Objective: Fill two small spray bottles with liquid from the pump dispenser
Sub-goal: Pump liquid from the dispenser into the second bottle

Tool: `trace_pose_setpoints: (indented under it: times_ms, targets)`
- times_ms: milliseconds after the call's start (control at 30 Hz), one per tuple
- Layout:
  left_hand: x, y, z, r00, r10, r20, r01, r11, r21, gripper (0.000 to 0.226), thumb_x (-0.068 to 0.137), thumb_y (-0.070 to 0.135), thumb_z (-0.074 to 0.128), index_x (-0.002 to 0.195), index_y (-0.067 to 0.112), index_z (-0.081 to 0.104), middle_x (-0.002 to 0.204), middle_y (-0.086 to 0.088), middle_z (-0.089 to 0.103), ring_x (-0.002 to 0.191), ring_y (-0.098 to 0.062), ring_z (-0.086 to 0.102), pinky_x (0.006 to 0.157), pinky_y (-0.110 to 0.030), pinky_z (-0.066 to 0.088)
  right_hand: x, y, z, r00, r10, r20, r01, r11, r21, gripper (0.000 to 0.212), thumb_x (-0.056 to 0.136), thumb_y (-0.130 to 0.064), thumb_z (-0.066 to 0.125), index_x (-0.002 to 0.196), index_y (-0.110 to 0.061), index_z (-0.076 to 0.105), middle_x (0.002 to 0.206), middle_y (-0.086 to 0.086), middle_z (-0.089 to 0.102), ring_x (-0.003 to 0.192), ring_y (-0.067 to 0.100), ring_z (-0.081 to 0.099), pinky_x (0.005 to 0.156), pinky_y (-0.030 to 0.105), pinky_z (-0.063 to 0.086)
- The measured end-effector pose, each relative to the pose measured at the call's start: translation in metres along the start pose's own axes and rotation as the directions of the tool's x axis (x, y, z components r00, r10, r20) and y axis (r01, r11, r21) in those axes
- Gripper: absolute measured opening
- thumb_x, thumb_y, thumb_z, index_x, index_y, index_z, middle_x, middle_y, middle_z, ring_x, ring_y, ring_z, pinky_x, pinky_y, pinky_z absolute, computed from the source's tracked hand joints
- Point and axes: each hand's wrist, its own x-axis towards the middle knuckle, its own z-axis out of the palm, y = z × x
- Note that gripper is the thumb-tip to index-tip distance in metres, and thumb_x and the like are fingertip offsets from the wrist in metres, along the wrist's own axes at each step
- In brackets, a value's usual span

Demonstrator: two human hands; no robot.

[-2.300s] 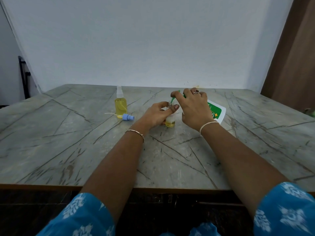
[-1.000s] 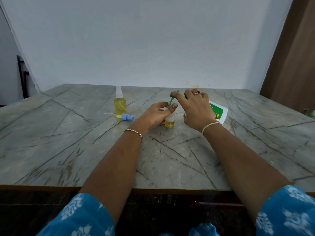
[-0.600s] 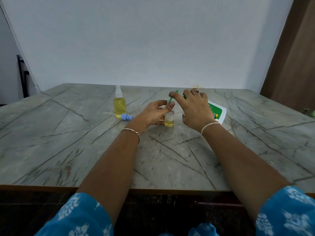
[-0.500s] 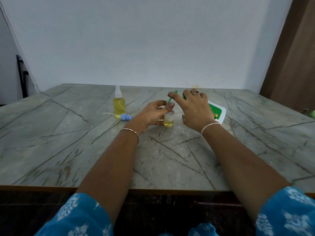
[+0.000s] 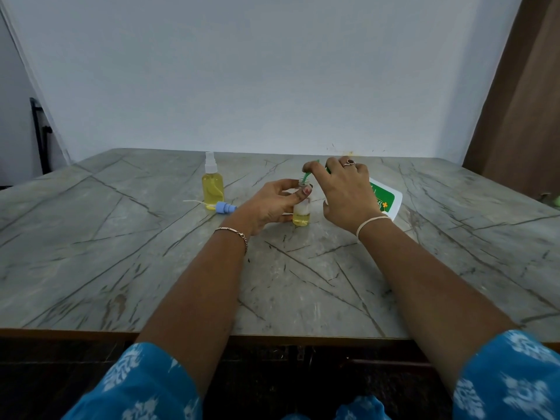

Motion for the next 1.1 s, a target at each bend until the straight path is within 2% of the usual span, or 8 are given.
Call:
trace_pose_setpoints:
  times_ms: [167, 300, 433, 600, 700, 800, 900, 1100]
  targets:
    - [-0.0009, 0.0003, -0.0014, 1.000, -0.009, 0.002, 0.009, 1.000, 0.015, 0.045, 0.089, 0.037, 0.063, 0.128, 0.020, 0.050, 0.116, -0.004, 0.067, 0.093, -0.013, 0.067, 0.080, -0.027, 0.056, -0.0025, 0.0027, 0.0016, 1.000, -0.013, -0.001, 0.013, 0.999, -0.032, 0.083, 0.071, -0.014, 0.069, 0.137, -0.034, 0.023, 0.113, 0.010, 0.055, 0.109, 0.033, 0.051, 0.088, 0.047, 0.042]
    - [-0.0010, -0.0016, -0.0027, 0.999, -0.019, 0.026, 0.019, 1.000, 0.019, 0.054, 0.085, 0.040, 0.067, 0.132, 0.019, 0.052, 0.117, -0.004, 0.067, 0.100, -0.017, 0.067, 0.089, -0.032, 0.055, -0.0029, 0.0041, 0.0017, 1.000, -0.016, 0.002, 0.016, 1.000, -0.023, 0.083, 0.070, -0.013, 0.069, 0.137, -0.034, 0.024, 0.112, 0.009, 0.056, 0.108, 0.033, 0.051, 0.087, 0.047, 0.043]
    - [-0.0004, -0.0055, -0.0060, 0.997, 0.013, 0.081, -0.015, 1.000, 0.021, 0.050, 0.075, 0.013, 0.079, 0.120, 0.021, 0.060, 0.115, -0.013, 0.067, 0.107, -0.023, 0.065, 0.094, -0.038, 0.053, -0.0015, 0.0034, 0.0012, 1.000, -0.003, 0.013, 0.003, 1.000, -0.002, 0.079, 0.071, -0.013, 0.069, 0.134, -0.032, 0.025, 0.114, 0.009, 0.055, 0.110, 0.033, 0.050, 0.089, 0.048, 0.042]
    - [0.0011, -0.0080, -0.0059, 0.997, 0.053, 0.063, -0.062, 0.986, 0.154, 0.075, 0.065, -0.005, 0.082, 0.131, 0.015, 0.052, 0.114, -0.017, 0.066, 0.108, -0.032, 0.064, 0.093, -0.040, 0.053, -0.0005, 0.0007, -0.0012, 1.000, 0.003, 0.016, -0.003, 1.000, 0.010, 0.073, 0.073, -0.015, 0.069, 0.132, -0.030, 0.029, 0.118, 0.010, 0.054, 0.113, 0.034, 0.049, 0.093, 0.048, 0.041]
    - [0.0007, -0.0080, -0.0030, 0.993, 0.107, 0.040, -0.114, 0.952, 0.284, 0.073, 0.063, -0.001, 0.085, 0.122, 0.025, 0.052, 0.112, -0.014, 0.066, 0.101, -0.029, 0.066, 0.095, -0.043, 0.052, -0.0010, 0.0006, -0.0018, 1.000, -0.002, 0.012, 0.002, 1.000, 0.001, 0.074, 0.074, -0.015, 0.069, 0.133, -0.030, 0.027, 0.117, 0.010, 0.054, 0.112, 0.034, 0.049, 0.092, 0.048, 0.041]
    - [-0.0005, -0.0076, -0.0011, 0.989, 0.145, 0.023, -0.142, 0.906, 0.399, 0.081, 0.061, 0.008, 0.088, 0.129, 0.024, 0.046, 0.118, -0.008, 0.063, 0.100, -0.025, 0.066, 0.094, -0.038, 0.052, -0.0019, 0.0016, -0.0003, 1.000, -0.016, -0.002, 0.016, 1.000, -0.019, 0.081, 0.072, -0.013, 0.068, 0.137, -0.034, 0.023, 0.112, 0.010, 0.054, 0.109, 0.033, 0.050, 0.089, 0.047, 0.041]
    - [-0.0034, -0.0066, -0.0007, 0.987, 0.162, 0.017, -0.154, 0.892, 0.426, 0.085, 0.064, 0.010, 0.087, 0.136, 0.021, 0.041, 0.118, -0.005, 0.060, 0.100, -0.022, 0.065, 0.092, -0.032, 0.050, -0.0029, 0.0022, 0.0002, 1.000, -0.026, -0.005, 0.026, 0.999, -0.021, 0.083, 0.072, -0.012, 0.068, 0.138, -0.036, 0.024, 0.111, 0.011, 0.054, 0.107, 0.033, 0.050, 0.088, 0.048, 0.041]
    - [-0.0021, -0.0078, -0.0014, 0.987, 0.159, 0.037, -0.159, 0.885, 0.439, 0.079, 0.064, 0.013, 0.087, 0.129, 0.028, 0.045, 0.116, -0.009, 0.062, 0.098, -0.023, 0.066, 0.094, -0.037, 0.052, -0.0015, 0.0011, -0.0004, 1.000, -0.004, 0.005, 0.004, 1.000, -0.006, 0.076, 0.072, -0.014, 0.069, 0.134, -0.032, 0.028, 0.114, 0.011, 0.055, 0.109, 0.034, 0.050, 0.090, 0.049, 0.042]
